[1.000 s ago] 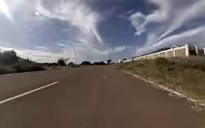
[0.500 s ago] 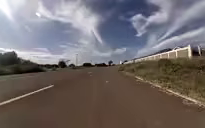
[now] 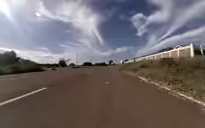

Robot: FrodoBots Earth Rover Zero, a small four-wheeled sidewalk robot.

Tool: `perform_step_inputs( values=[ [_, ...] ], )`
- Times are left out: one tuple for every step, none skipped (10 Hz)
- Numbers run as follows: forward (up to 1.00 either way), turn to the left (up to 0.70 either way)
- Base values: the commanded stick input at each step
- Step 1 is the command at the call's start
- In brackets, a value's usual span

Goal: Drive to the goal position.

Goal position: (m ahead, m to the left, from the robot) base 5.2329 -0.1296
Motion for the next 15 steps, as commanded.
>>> perform_step_inputs(
  values=[
    [0.85, 0.0],
    [0.85, 0.0],
    [0.85, 0.0],
    [0.85, 0.0],
    [0.85, 0.0],
    [0.85, 0.0],
    [0.85, 0.0],
    [0.85, 0.0],
    [0.85, 0.0],
    [0.85, 0.0],
    [0.85, 0.0],
    [0.85, 0.0],
    [0.85, 0.0],
    [0.85, 0.0],
    [0.85, 0.0]
  ],
)
